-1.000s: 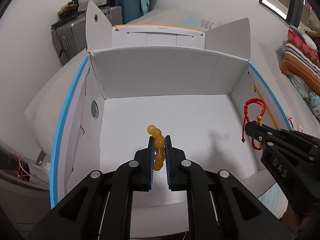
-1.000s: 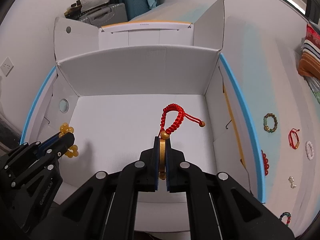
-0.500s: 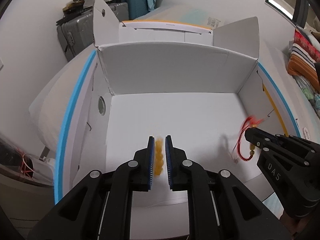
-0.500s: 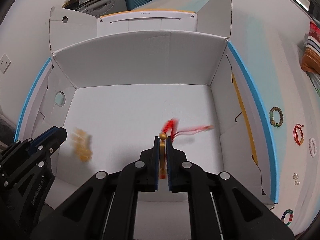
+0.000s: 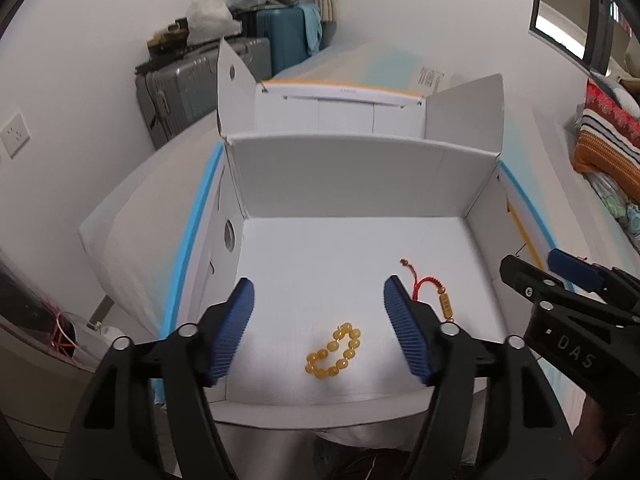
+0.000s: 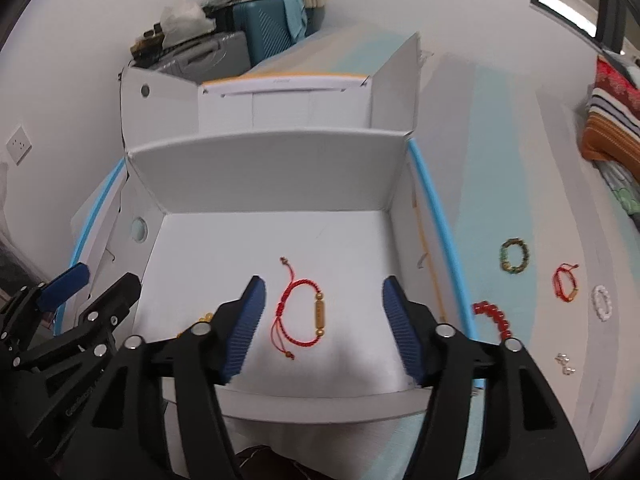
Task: Organize jewelry
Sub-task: 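Move both tools back over the remaining bracelets on the bed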
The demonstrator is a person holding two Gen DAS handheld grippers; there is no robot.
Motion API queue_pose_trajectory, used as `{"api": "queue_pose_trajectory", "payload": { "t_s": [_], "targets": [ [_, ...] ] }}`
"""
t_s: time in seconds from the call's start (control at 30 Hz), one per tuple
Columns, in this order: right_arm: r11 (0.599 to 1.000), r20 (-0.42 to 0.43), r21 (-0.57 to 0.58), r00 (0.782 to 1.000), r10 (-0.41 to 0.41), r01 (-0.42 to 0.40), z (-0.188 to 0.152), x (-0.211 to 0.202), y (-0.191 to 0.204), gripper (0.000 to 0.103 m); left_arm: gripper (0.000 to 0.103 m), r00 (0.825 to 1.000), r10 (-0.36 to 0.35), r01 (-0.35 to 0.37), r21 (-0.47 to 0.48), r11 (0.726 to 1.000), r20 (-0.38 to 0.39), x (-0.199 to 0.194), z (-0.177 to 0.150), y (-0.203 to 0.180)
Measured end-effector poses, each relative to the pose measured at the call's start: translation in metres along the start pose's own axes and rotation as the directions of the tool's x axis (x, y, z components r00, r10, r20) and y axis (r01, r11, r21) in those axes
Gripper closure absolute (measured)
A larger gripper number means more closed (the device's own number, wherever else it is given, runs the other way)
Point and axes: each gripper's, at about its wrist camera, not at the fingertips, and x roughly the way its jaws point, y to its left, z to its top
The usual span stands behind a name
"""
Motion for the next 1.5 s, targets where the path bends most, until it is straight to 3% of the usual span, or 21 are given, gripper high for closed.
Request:
{"api": "queue_pose_trajectory", "payload": {
  "t_s": [0.23, 0.5, 1.27, 1.5],
  "targets": [
    [0.999, 0.061, 0.036, 0.998, -0.019, 0.017, -0.002, -0.031, -0.025, 0.022, 0.022, 0.999, -0.01, 0.009, 0.02, 1.0, 0.038, -0.018, 0.001, -0.017],
    [0.994, 0.125, 0.098, 0.99, -0.061, 0.049, -0.016, -0.066, -0.068, 0.011, 0.006, 0.995, -0.027, 0.022, 0.056, 0.998, 0.093, -0.042, -0.003, -0.051],
    [0.953, 0.137, 0.245, 0.966, -0.218, 0.18, -0.086, -0.135, -0.213, 0.01, 0.006, 0.983, -0.162, 0.14, 0.227, 0.964, 0.082, -0.058, -0.029, -0.188],
    [0.928, 0.096, 0.295, 0.959, -0.265, 0.227, -0.113, -0.137, -0.256, 0.01, 0.006, 0.972, -0.227, 0.2, 0.3, 0.933, 0.058, -0.06, -0.034, -0.247]
  ]
}}
